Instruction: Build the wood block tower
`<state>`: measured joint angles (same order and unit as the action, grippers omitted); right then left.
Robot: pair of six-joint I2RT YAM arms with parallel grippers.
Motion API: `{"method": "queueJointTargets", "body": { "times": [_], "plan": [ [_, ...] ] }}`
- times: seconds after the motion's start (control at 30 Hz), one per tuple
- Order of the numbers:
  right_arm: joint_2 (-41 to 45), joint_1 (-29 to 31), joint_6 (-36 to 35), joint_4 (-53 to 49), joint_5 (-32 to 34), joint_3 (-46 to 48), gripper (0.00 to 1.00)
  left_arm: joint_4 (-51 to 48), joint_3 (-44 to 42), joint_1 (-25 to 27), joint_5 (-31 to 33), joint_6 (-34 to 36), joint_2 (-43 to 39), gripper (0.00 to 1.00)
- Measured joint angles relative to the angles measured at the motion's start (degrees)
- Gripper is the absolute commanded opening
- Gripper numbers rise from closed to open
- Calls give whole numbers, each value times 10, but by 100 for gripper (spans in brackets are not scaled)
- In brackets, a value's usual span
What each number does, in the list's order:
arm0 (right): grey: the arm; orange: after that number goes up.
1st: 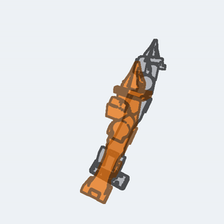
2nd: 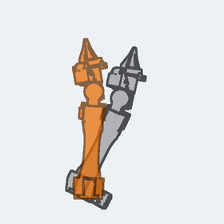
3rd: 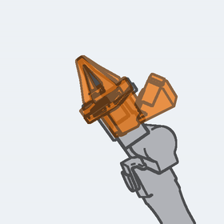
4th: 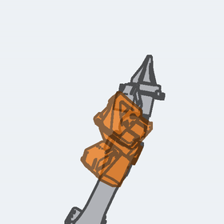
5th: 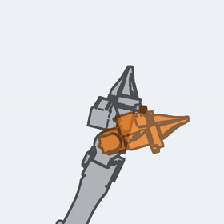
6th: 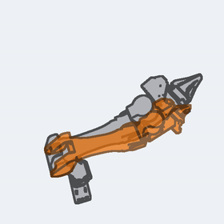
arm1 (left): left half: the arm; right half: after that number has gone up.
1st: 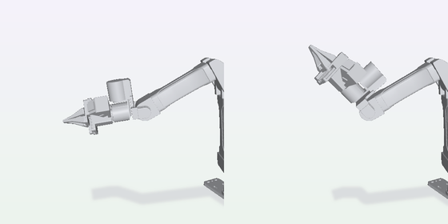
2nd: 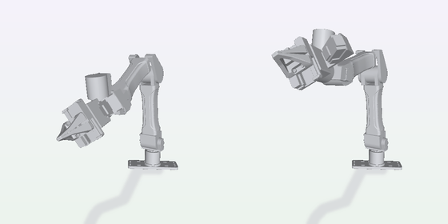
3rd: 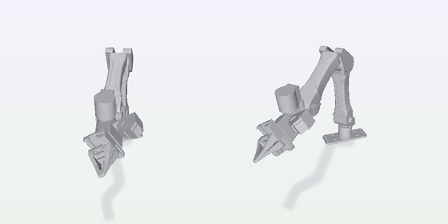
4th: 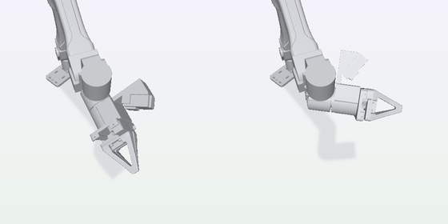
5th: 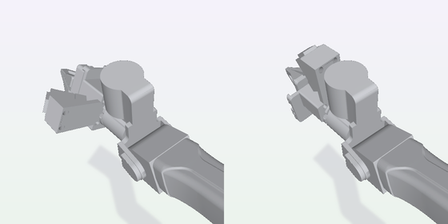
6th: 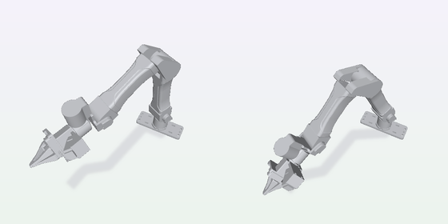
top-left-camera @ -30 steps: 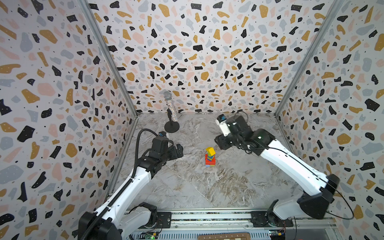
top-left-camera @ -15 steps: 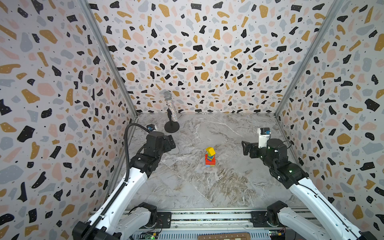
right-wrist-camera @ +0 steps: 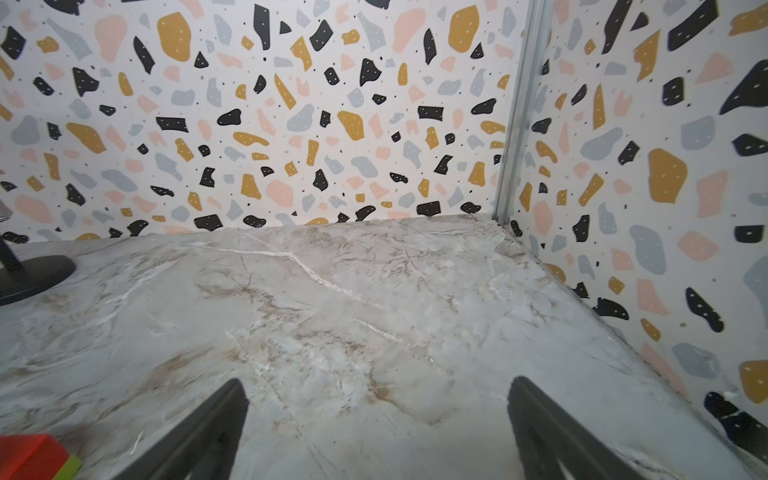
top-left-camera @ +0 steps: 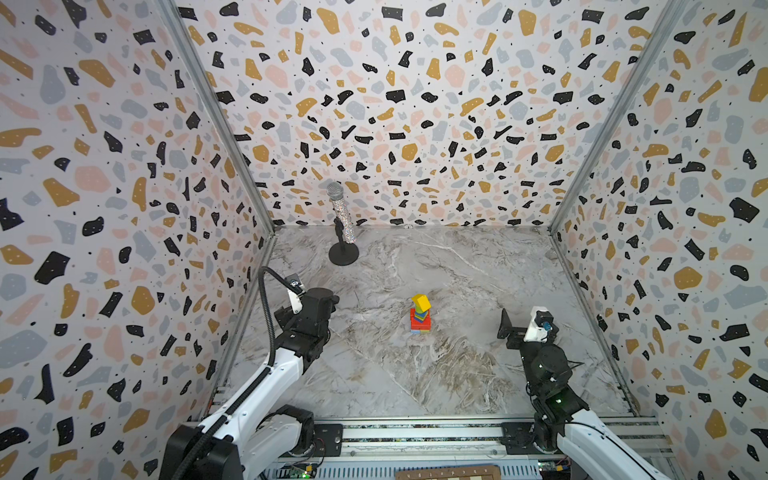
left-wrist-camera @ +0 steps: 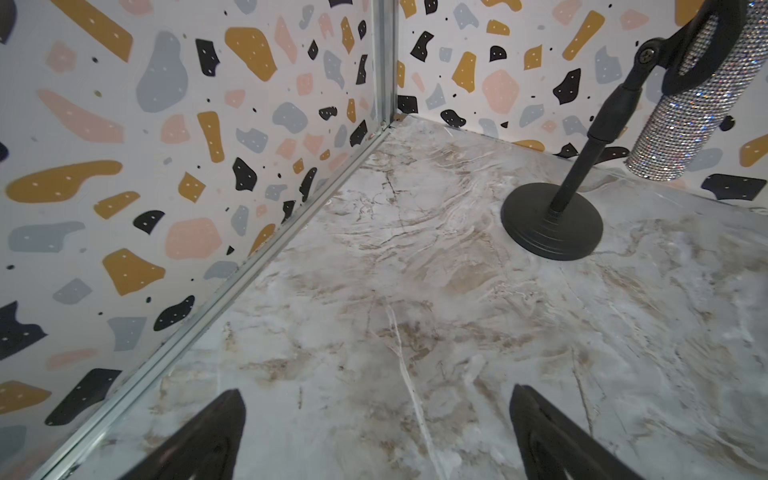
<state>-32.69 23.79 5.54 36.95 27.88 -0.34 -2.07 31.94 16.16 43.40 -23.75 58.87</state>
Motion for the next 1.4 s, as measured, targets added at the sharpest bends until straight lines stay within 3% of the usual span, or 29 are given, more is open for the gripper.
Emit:
{"method": "queueJointTargets", "body": {
  "times": [0.13, 0.3, 0.87, 1.1, 1.3, 1.4],
  "plan": [
    [-52, -10, -17, 59, 24, 0, 99, 60, -13, -9, 25, 66, 24, 100],
    [-130, -40, -27, 137, 32, 0, 99, 130, -46, -40, 11, 123, 53, 100],
    [-396, -78, -90, 425, 4, 0, 99, 366, -97, -82, -96, 181, 198, 100],
    [-535, -84, -103, 528, -2, 1, 99, 451, -98, -86, -113, 199, 232, 100],
    [-539, -82, -111, 551, -12, 1, 99, 496, -104, -91, -120, 205, 240, 100],
    [-543, -82, -115, 556, -27, 1, 99, 549, -150, -80, -124, 218, 221, 100]
  ]
}}
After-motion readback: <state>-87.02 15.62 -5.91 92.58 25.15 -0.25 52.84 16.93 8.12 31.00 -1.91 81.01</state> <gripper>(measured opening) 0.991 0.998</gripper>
